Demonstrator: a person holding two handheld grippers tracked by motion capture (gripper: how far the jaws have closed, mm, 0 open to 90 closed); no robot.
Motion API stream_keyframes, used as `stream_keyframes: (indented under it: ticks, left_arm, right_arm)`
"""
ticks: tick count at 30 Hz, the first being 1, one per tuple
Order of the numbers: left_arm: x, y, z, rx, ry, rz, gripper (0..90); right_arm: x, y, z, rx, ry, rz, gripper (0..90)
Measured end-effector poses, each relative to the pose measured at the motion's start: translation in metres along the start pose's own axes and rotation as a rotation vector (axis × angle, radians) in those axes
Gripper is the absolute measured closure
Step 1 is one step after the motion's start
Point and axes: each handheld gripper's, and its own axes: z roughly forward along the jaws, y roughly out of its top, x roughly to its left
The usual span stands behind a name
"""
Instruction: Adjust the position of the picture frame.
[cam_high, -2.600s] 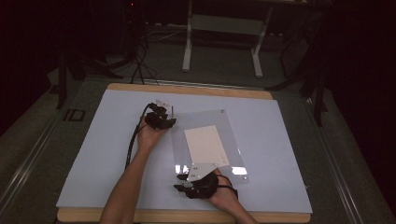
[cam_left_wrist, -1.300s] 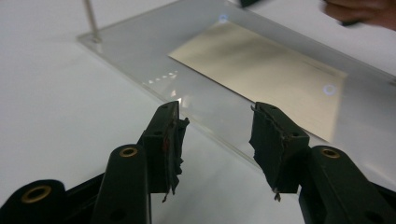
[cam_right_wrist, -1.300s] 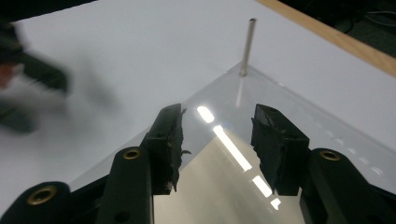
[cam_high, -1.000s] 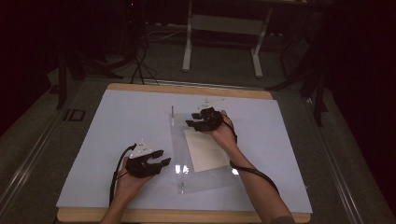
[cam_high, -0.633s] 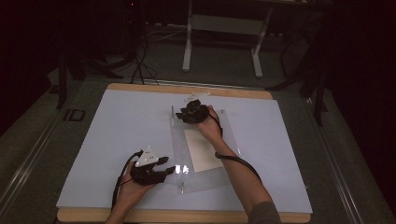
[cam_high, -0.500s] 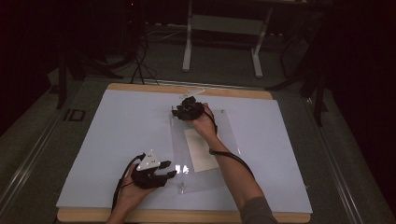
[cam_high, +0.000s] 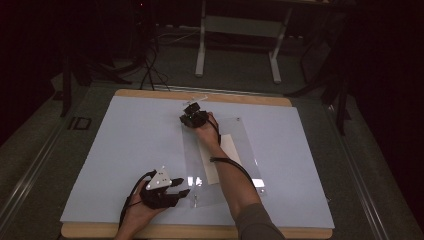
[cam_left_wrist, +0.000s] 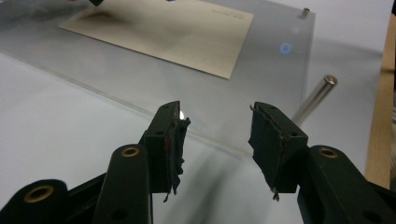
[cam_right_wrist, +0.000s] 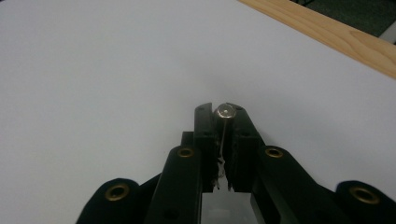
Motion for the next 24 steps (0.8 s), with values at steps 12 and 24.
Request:
stream_keyframes:
  ticks: [12, 24]
  left_arm:
    - [-0.027, -0.003, 0.009, 0.058, -0.088, 0.099, 51.7]
    - [-0.047, 0.005, 0.041, 0.062, 0.01, 0.114, 83.1]
  right_arm:
    - [0.001, 0.0, -0.001, 0.007, -0.012, -0.003, 84.9]
    - [0.004, 0.0, -0.001, 0.008, -0.03, -0.014, 85.2]
